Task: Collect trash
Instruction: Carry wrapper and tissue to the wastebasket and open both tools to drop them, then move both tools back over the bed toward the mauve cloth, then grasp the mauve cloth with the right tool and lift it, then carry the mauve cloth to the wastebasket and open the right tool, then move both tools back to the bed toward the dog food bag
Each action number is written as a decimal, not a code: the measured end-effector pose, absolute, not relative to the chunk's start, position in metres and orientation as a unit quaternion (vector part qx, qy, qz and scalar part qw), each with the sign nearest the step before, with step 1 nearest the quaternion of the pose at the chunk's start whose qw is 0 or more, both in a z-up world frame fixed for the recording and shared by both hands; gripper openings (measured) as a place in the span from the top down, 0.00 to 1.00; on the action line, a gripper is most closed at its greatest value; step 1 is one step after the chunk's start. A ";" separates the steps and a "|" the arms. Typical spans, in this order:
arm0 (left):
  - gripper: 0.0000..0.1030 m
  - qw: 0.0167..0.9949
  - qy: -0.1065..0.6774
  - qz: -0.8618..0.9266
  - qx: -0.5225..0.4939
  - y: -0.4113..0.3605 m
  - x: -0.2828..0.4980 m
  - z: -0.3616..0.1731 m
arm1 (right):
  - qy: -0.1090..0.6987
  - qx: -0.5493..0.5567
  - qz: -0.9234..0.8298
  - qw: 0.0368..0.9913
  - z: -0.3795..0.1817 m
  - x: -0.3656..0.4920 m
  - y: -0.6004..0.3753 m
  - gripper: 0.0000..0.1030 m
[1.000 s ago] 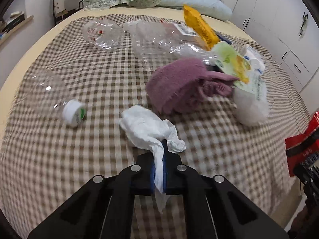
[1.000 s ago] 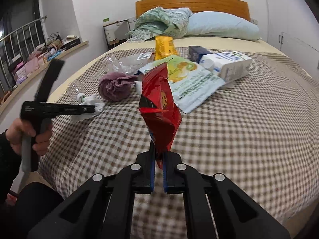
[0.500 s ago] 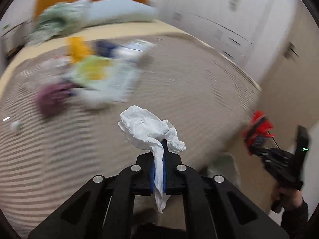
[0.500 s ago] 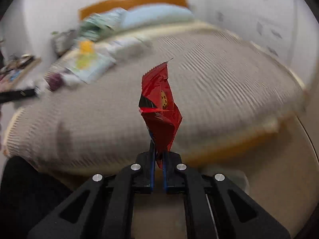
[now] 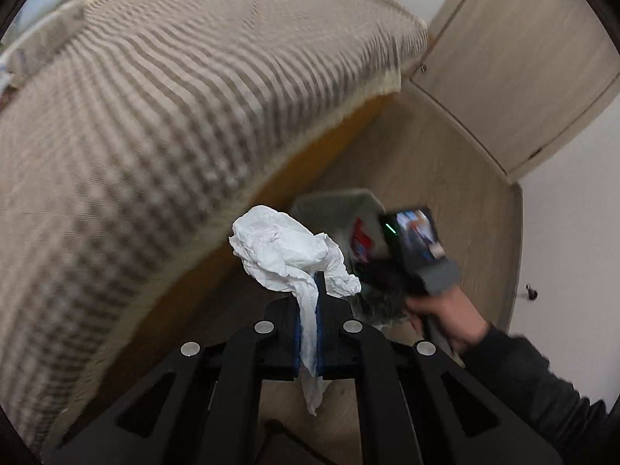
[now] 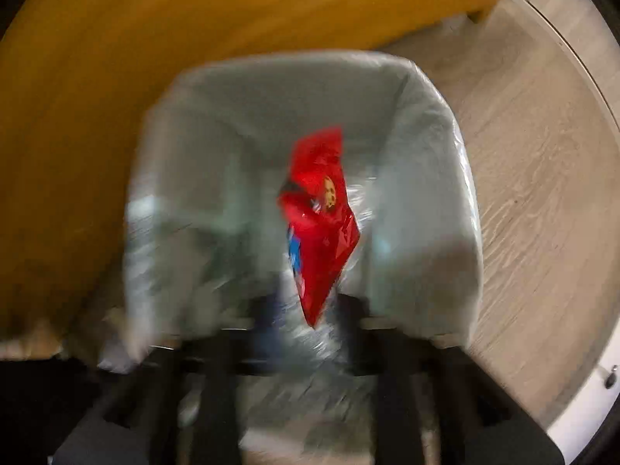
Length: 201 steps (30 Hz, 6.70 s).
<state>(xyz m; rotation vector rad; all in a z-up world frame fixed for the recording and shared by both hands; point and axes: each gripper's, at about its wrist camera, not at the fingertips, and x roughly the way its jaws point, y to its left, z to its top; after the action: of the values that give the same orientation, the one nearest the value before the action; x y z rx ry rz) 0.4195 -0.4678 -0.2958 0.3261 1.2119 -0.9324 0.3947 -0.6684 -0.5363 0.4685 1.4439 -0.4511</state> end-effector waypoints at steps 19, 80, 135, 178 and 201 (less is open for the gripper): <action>0.16 0.654 0.617 -0.387 0.206 -0.608 0.437 -0.485 | 0.505 0.339 -0.254 0.752 -0.441 0.233 -0.658 0.30; 0.07 0.914 0.386 -0.127 0.011 0.123 0.691 -0.195 | 0.305 -0.345 0.125 0.879 -0.180 0.631 -0.175 0.36; 1.00 0.734 0.470 -0.478 0.113 -0.360 0.437 -0.177 | 0.475 -0.002 -0.129 0.871 -0.258 0.322 -0.565 0.94; 0.33 0.667 0.655 -0.331 0.133 -0.498 0.429 -0.409 | 0.513 0.242 -0.204 0.798 -0.466 0.334 -0.668 0.26; 0.24 0.762 0.537 -0.354 0.074 -0.414 0.421 -0.304 | 0.492 0.165 -0.235 0.822 -0.342 0.261 -0.610 0.26</action>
<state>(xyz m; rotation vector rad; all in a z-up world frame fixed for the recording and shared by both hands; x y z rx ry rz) 0.4214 -0.4139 -0.3044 0.1606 1.1686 -0.7691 0.2610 -0.6101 -0.3418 0.3517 1.0478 -0.5002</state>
